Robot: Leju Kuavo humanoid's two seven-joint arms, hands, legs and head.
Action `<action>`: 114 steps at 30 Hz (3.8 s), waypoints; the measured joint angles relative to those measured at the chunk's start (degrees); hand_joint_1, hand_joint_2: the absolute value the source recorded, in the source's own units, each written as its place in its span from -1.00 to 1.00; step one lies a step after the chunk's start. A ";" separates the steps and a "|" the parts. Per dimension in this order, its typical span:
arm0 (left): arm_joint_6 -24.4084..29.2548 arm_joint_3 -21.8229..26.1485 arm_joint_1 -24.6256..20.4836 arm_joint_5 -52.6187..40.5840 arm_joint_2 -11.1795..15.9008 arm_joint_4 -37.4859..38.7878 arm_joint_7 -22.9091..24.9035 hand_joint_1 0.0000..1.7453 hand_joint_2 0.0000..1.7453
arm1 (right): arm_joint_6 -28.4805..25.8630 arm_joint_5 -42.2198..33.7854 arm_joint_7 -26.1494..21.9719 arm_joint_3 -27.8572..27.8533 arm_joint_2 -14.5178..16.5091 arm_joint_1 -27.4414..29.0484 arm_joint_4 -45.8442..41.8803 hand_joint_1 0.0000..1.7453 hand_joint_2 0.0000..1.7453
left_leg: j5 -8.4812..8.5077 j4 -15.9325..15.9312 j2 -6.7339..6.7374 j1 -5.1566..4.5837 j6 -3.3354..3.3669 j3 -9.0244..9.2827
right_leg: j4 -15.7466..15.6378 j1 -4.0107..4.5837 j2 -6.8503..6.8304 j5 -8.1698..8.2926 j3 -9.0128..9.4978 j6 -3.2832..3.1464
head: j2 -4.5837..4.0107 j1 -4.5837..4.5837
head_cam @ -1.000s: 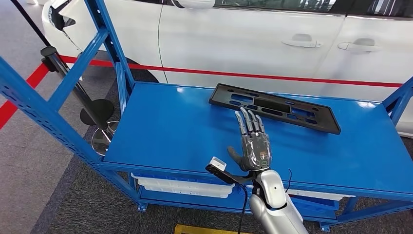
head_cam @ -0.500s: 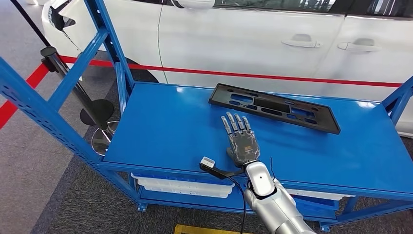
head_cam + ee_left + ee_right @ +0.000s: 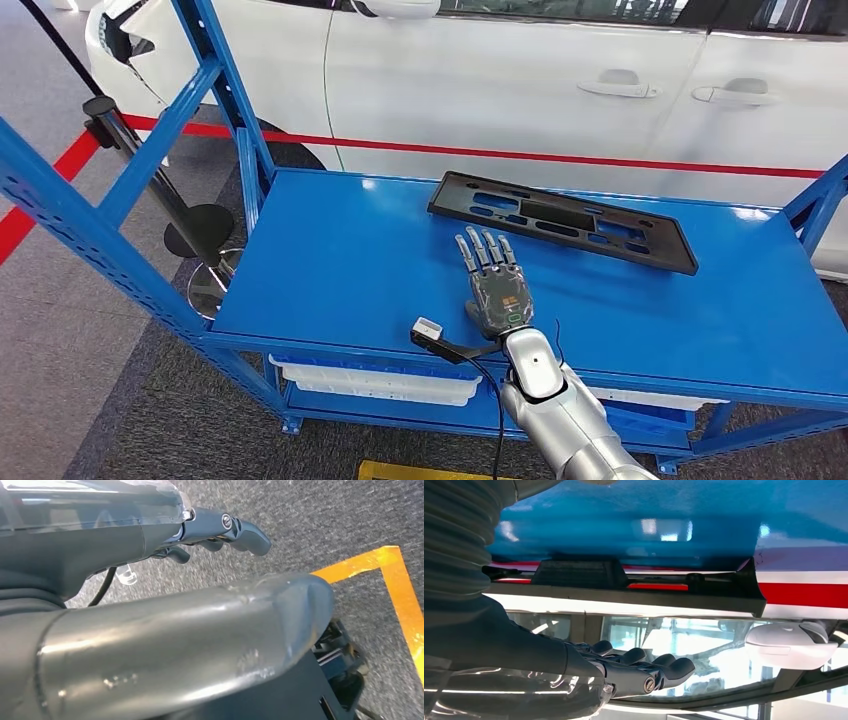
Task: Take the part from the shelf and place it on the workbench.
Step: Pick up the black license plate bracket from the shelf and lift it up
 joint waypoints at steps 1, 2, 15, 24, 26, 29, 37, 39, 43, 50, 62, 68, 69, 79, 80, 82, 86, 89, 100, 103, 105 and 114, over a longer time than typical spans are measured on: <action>-0.43 0.14 -0.03 0.32 0.00 0.00 -0.35 -1.00 -1.00 | -0.02 -0.01 0.02 0.00 0.00 0.00 0.03 -1.00 1.00 | 0.00 0.00 0.00 0.00 0.00 0.00 | 0.00 0.00 0.00 0.00 0.00 0.00 | 0.00 0.00; -0.82 0.29 -0.06 0.62 0.00 0.00 -0.69 -1.00 -1.00 | -0.01 -0.03 0.02 -0.01 0.01 0.00 0.05 -1.00 1.00 | 0.00 0.00 0.00 0.00 0.00 0.00 | 0.00 0.00 0.00 0.00 0.00 0.00 | 0.00 0.00; -5.00 3.37 -0.30 3.48 0.11 0.00 0.20 -1.00 -1.00 | -0.78 -1.25 -0.99 0.02 0.37 0.39 0.07 -1.00 1.00 | -0.04 0.44 0.02 -0.28 0.23 -0.21 | -0.16 -0.29 -0.02 0.30 0.03 0.41 | 0.01 -0.01; -4.15 4.23 -0.16 3.09 0.13 0.00 1.18 -1.00 -1.00 | -0.62 -1.25 -1.32 0.03 0.57 1.23 -0.07 -1.00 1.00 | 0.35 -1.20 0.24 0.56 1.22 0.49 | 16.04 -0.79 0.10 -6.49 -8.27 1.51 | 0.01 0.19; -4.16 4.27 0.00 3.06 0.13 0.00 1.34 -1.00 -1.00 | -0.60 -1.25 -1.39 0.11 0.57 1.33 -0.08 -1.00 1.00 | -0.22 -1.16 0.18 0.77 0.70 1.23 | 11.22 -1.08 0.02 -2.82 -5.92 1.64 | 0.01 0.20; -4.26 4.32 0.09 3.04 0.16 0.00 1.57 -1.00 -1.00 | -0.46 -1.25 -1.53 0.24 0.71 1.31 -0.13 -1.00 1.00 | -1.50 -1.03 0.13 0.80 -0.64 2.15 | 1.37 -0.94 -0.08 0.06 -0.69 1.17 | 0.00 0.28; -4.26 4.35 0.06 2.89 0.20 -0.03 1.73 -1.00 -1.00 | -0.56 -1.26 -1.52 0.38 1.39 1.22 -0.79 -1.00 1.00 | -6.72 11.42 0.28 1.18 -2.65 -3.42 | -0.14 -0.26 0.11 -3.26 3.20 -2.38 | 0.01 -0.53; -4.26 4.36 0.42 2.70 0.20 -0.02 1.83 -1.00 -1.00 | -0.97 -1.29 -1.09 0.46 1.43 1.35 -0.84 -1.00 1.00 | -6.15 16.36 0.28 1.13 -2.49 -8.07 | -0.14 0.08 0.38 -4.45 4.55 -2.57 | 0.01 -0.52; -4.26 4.46 0.86 2.50 0.23 -0.02 1.90 -1.00 -1.00 | -1.31 -1.69 -0.37 0.50 1.26 1.44 -1.63 -1.00 1.00 | 3.90 5.96 0.23 0.51 -0.93 -7.13 | -0.28 0.50 0.95 -7.42 8.13 -2.21 | 0.00 -0.50; -4.26 4.58 0.46 2.45 0.32 -0.04 1.90 -1.00 -1.00 | -1.56 -1.95 -0.16 0.48 0.97 1.23 -3.12 -1.00 1.00 | 1.61 -0.70 0.06 0.24 1.29 -1.15 | 7.00 0.24 0.80 -5.93 5.68 0.18 | 0.01 -0.34; -3.80 5.70 0.79 2.65 0.28 0.00 1.63 -1.00 -1.00 | 0.27 -4.72 -2.72 0.01 -0.68 3.78 -11.73 -1.00 1.00 | -5.44 -1.33 -0.50 0.43 -0.75 6.64 | 1.63 0.72 0.69 2.92 -5.63 -1.27 | 0.01 -0.36; -2.43 6.66 1.04 2.67 0.26 0.00 1.54 -1.00 -1.00 | 14.51 -4.09 3.05 2.71 -1.56 4.29 -16.25 -1.00 1.00 | -8.11 13.76 -0.47 0.46 -1.30 -2.97 | -2.02 0.16 1.13 2.28 -1.95 -2.68 | 0.01 -0.76; -2.20 7.05 1.18 2.89 0.26 0.00 1.44 -1.00 -1.00 | 17.86 -3.82 5.52 3.11 -2.03 3.83 -15.86 -1.00 1.00 | -8.85 15.11 -0.46 0.52 -1.45 -4.72 | -2.30 0.13 1.20 2.16 -1.48 -2.72 | 0.01 -0.78; -1.09 9.91 1.73 3.58 0.25 0.00 0.40 -1.00 -1.00 | 19.29 -5.81 9.56 -1.77 -7.63 4.31 -13.26 -1.00 1.00 | 1.60 -0.82 -0.56 1.56 -1.33 -1.72 | -1.68 0.19 1.28 -0.32 0.45 -0.94 | 0.01 -0.91; -1.59 9.96 1.79 3.57 0.22 0.00 -0.51 -1.00 -1.00 | 19.39 -5.77 9.12 -2.13 -7.86 4.87 -13.86 -1.00 1.00 | 1.81 -0.87 -0.57 1.55 -1.24 -1.56 | -1.66 0.17 1.20 -0.53 0.64 -1.64 | 0.01 -0.88; -2.33 10.04 1.76 3.56 0.17 0.00 -2.13 -1.00 -1.00 | 19.63 -5.66 8.56 -2.55 -8.05 5.58 -14.91 -1.00 1.00 | 1.95 -0.84 -0.57 1.33 -0.74 -1.45 | -1.76 0.17 1.16 -0.22 0.74 -3.34 | 0.01 -0.84; -3.06 10.27 1.78 3.61 0.13 0.00 -4.81 -1.00 -1.00 | 19.62 -5.17 8.02 -2.68 -8.05 6.88 -16.33 -1.00 1.00 | 1.88 -0.78 -0.56 0.91 -0.20 -1.35 | -1.85 0.08 1.16 0.64 0.79 -5.16 | 0.00 -0.86; -3.38 10.44 1.75 3.82 0.06 0.00 -6.95 -1.00 -1.00 | 19.05 -4.85 7.37 -2.55 -7.98 7.66 -17.50 -1.00 1.00 | 1.83 -0.75 -0.59 0.72 0.05 -1.44 | -1.90 -0.05 1.17 0.96 0.82 -4.33 | 0.01 -0.87; -3.93 11.76 1.62 4.36 0.04 0.00 -7.70 -1.00 -1.00 | 19.33 -4.15 6.82 -1.62 -7.65 7.93 -19.85 -1.00 1.00 | 1.71 -0.72 -0.58 0.61 0.16 -1.83 | -2.34 -0.52 1.22 0.88 0.63 0.89 | 0.00 -0.90; -3.87 11.84 1.61 4.08 0.05 0.00 -7.38 -1.00 -1.00 | 21.27 -1.99 9.73 -1.56 -7.67 7.70 -19.98 -1.00 1.00 | 1.78 -0.78 -0.58 0.64 0.05 -1.85 | -2.27 -0.50 1.23 0.88 0.51 0.89 | 0.01 -0.91; -3.74 11.87 1.60 3.64 0.08 0.00 -6.97 -1.00 -1.00 | 23.72 0.42 13.65 -1.94 -8.07 7.03 -19.77 -1.00 1.00 | 1.83 -0.79 -0.57 0.65 -0.01 -1.83 | -2.23 -0.50 1.22 0.87 0.45 0.88 | 0.01 -0.92; -2.59 11.94 1.59 1.84 0.09 0.00 -4.96 -1.00 -1.00 | 19.89 2.16 16.40 -13.77 -15.67 7.35 -13.78 -1.00 1.00 | 1.84 -0.79 -0.72 0.63 -0.01 -1.78 | -2.23 -0.52 1.06 0.84 0.60 0.82 | -0.01 -0.89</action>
